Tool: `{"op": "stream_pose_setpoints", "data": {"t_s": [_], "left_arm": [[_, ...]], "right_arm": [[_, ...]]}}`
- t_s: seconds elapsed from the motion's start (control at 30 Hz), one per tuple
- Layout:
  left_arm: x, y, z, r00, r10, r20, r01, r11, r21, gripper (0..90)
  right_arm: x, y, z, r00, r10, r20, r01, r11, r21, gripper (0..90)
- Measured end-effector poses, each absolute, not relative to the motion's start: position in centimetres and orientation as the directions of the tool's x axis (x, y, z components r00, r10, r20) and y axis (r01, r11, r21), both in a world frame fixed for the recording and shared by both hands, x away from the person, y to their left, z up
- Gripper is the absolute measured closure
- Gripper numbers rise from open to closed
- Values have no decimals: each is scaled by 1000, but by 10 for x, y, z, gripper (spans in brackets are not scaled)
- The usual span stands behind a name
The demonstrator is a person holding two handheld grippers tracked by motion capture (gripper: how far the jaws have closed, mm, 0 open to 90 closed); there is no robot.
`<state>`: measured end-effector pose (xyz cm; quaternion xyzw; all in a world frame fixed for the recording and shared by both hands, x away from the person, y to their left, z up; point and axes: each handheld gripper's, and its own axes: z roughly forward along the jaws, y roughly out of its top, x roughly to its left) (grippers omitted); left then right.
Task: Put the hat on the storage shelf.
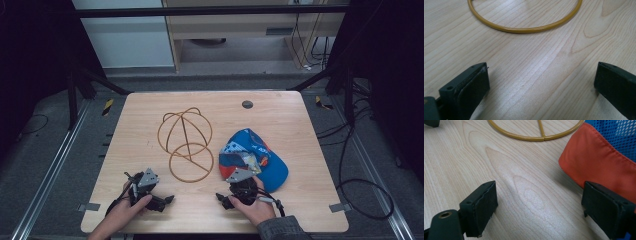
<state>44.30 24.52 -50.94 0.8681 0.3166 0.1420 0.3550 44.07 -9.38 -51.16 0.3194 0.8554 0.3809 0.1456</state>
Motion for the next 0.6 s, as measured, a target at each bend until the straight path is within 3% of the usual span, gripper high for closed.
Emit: {"op": "stream_pose_setpoints", "data": {"t_s": [0.6], "left_arm": [[443, 245, -510, 758, 652, 20, 449, -544, 708, 0]], "right_arm": [[440, -94, -512, -751, 661, -4, 438, 502, 746, 134]]}}
